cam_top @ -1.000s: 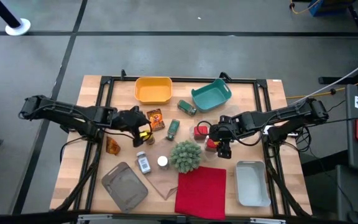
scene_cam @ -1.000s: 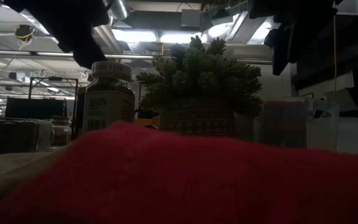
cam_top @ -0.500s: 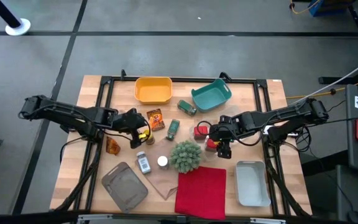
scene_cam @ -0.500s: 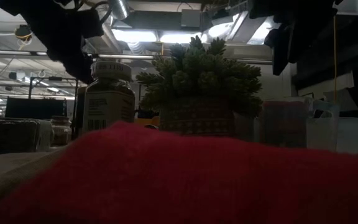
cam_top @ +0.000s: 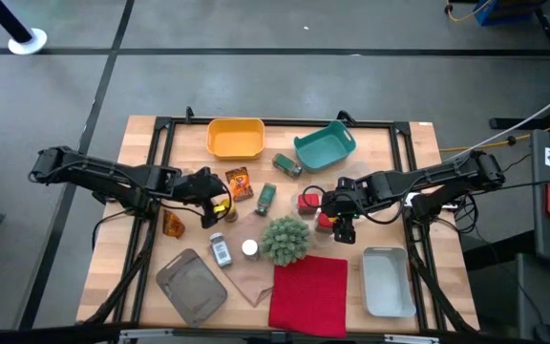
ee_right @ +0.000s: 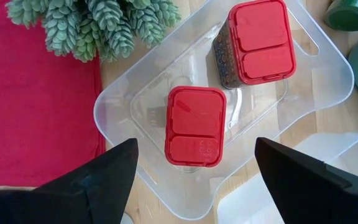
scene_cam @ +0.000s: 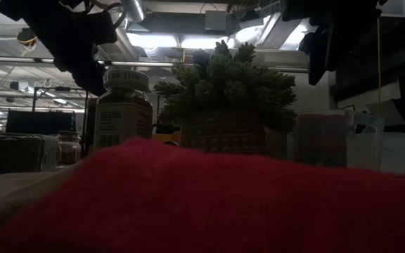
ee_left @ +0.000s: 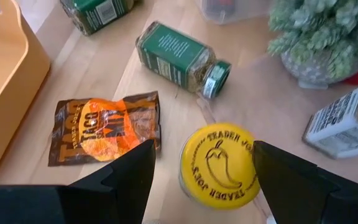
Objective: Sort spices by type
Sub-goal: Put the yellow seasoning bottle into the yellow bin
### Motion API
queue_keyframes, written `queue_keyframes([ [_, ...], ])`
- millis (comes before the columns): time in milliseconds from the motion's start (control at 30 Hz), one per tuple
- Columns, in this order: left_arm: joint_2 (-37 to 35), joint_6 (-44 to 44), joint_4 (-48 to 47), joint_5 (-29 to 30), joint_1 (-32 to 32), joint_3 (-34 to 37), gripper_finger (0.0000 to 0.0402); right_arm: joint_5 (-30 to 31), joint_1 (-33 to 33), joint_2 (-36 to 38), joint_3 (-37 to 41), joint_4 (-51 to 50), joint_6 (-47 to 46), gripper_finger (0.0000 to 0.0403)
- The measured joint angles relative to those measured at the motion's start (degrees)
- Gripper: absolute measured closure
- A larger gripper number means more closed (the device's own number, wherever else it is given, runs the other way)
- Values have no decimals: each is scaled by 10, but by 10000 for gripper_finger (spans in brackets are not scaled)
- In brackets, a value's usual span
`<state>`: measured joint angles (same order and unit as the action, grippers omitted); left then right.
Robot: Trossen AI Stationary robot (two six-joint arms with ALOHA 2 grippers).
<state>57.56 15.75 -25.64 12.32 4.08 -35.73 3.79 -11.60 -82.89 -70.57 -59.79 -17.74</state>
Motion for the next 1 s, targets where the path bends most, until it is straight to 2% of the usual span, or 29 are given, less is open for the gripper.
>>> queue_keyframes([
  [233, 0, 8, 1, -28, 4, 0, 149, 0, 0, 0, 0, 0, 0, 79],
  [1000, 0, 8, -8, -8, 16, 0, 149, 0, 0, 0, 0, 1, 0, 79],
])
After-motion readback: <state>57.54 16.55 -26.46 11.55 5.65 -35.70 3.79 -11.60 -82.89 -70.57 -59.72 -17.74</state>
